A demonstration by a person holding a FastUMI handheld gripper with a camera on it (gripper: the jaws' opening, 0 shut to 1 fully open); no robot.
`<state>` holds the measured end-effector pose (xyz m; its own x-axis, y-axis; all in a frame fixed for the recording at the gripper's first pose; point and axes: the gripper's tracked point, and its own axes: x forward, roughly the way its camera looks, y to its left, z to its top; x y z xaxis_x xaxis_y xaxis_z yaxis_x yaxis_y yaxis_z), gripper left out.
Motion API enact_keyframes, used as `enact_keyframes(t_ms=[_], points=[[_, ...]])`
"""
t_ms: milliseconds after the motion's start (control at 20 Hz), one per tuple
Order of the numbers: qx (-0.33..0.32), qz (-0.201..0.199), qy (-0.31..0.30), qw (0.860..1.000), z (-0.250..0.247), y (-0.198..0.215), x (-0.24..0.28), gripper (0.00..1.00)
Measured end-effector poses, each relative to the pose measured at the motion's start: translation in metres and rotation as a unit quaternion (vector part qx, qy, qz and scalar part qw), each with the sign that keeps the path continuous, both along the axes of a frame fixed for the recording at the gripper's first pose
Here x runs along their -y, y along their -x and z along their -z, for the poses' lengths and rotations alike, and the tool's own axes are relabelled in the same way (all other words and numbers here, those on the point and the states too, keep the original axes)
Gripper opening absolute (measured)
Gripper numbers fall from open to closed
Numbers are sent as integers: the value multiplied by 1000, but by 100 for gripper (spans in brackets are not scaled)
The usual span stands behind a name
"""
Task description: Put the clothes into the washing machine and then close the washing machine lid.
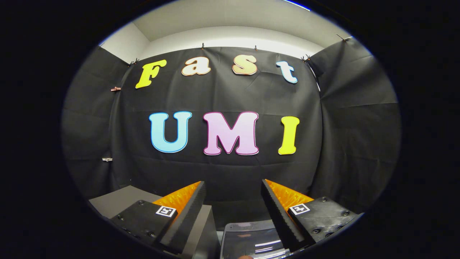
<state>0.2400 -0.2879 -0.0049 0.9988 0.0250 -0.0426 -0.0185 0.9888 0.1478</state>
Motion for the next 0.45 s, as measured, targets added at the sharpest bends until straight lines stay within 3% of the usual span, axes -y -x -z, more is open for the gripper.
enact_keyframes(t_ms=[450], points=[[-2, 6, -6, 1000, 0, 1, 2, 98]])
